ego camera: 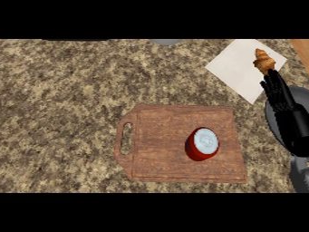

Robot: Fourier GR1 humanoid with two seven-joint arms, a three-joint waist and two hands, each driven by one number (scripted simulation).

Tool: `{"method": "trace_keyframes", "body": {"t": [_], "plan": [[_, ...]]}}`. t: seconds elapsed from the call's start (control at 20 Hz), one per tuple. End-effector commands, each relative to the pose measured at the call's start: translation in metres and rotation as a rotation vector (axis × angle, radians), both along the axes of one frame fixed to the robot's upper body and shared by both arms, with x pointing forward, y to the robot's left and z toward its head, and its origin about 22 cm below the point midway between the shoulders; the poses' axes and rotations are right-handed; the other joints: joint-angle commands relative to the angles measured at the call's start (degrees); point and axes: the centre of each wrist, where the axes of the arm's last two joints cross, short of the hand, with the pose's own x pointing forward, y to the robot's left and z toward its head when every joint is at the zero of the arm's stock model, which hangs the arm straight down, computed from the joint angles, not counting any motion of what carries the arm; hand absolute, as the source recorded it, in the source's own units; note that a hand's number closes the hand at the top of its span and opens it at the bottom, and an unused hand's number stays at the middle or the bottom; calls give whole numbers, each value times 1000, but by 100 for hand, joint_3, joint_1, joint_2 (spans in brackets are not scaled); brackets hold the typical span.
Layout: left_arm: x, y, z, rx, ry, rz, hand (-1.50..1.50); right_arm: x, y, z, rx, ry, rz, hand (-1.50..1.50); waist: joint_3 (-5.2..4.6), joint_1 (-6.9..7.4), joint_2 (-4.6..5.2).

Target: Pick the can from the cutting board and place it in the pan

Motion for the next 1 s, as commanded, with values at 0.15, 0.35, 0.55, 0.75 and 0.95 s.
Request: {"method": "trace_keyframes", "body": {"t": [0.15, 0.35, 0.55, 0.75, 0.95], "plan": [[18, -19, -24, -144, 173, -100, 0, 7, 38, -8, 22, 144, 297, 150, 159, 39, -31], [8, -45, -38, -252, 322, -194, 0, -11, 19, -40, -189, 115, 113, 150, 164, -5, -78], [-4, -54, -64, -264, 345, -171, 0, -46, -11, -28, -283, -88, -65, -150, 158, -173, -128], [5, -32, -50, -275, 330, -164, 0, -85, -33, 27, -400, -124, -35, -150, 147, -221, -141], [8, -41, -44, -272, 337, -180, 0, -85, -44, 86, -570, -41, 25, -150, 144, -108, -131]]}}
